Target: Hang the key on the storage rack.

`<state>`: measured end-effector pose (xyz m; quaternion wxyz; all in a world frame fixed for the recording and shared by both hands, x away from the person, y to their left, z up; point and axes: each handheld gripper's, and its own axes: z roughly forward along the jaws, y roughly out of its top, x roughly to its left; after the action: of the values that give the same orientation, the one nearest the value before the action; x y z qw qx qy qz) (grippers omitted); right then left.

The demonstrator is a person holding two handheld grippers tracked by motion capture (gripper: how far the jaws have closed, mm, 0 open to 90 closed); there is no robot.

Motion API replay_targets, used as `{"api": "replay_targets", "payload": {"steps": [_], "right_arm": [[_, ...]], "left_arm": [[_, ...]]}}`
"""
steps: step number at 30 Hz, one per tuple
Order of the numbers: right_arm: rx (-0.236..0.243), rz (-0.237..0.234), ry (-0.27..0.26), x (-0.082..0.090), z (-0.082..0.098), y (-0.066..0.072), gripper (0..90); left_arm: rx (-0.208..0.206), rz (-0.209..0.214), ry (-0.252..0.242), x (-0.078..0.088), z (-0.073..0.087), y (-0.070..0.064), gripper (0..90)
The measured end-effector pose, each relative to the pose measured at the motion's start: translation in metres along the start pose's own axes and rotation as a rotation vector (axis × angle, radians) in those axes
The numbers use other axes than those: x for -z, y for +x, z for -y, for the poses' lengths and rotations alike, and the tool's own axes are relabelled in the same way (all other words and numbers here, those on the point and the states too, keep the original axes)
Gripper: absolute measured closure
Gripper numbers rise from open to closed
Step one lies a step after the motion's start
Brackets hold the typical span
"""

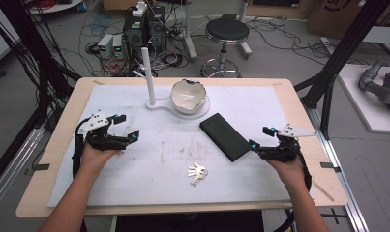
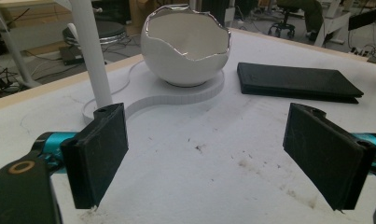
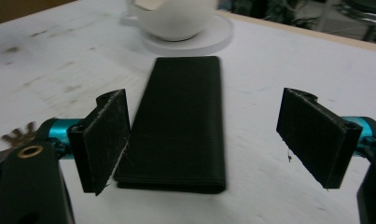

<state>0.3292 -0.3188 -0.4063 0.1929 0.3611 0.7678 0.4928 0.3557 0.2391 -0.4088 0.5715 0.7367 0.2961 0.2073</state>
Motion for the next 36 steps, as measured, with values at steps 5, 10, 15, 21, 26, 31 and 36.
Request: {"api": "replay_targets", "payload": {"steps": [5,10,15,21,26,31,36], "right_arm": [[0.033,-0.122,0.080,-0.019,-0.007,0.030,17.9],[0.079,-0.221,0.145,-0.037,-0.011,0.055,23.6],[0.122,-0.269,0.218,-0.053,-0.012,0.073,33.0],[0.122,-0.346,0.317,-0.068,-0.007,0.087,45.5],[0.145,-0.369,0.366,-0.078,-0.004,0.097,54.7],[0.137,-0.396,0.394,-0.086,-0.001,0.103,65.2],[0.133,-0.417,0.409,-0.092,0.007,0.105,79.1]], "left_arm": [[-0.007,0.007,-0.003,0.000,-0.001,-0.001,13.9],[-0.011,-0.002,-0.003,0.000,-0.001,-0.001,13.9],[-0.010,-0.001,-0.003,0.000,-0.001,-0.001,13.9],[-0.015,0.003,0.001,-0.001,-0.001,-0.002,13.9],[-0.015,0.009,0.004,-0.002,-0.001,-0.003,13.9],[-0.015,0.007,0.005,-0.002,-0.001,-0.003,13.9],[-0.018,0.002,0.011,-0.001,-0.001,-0.002,13.9]]}}
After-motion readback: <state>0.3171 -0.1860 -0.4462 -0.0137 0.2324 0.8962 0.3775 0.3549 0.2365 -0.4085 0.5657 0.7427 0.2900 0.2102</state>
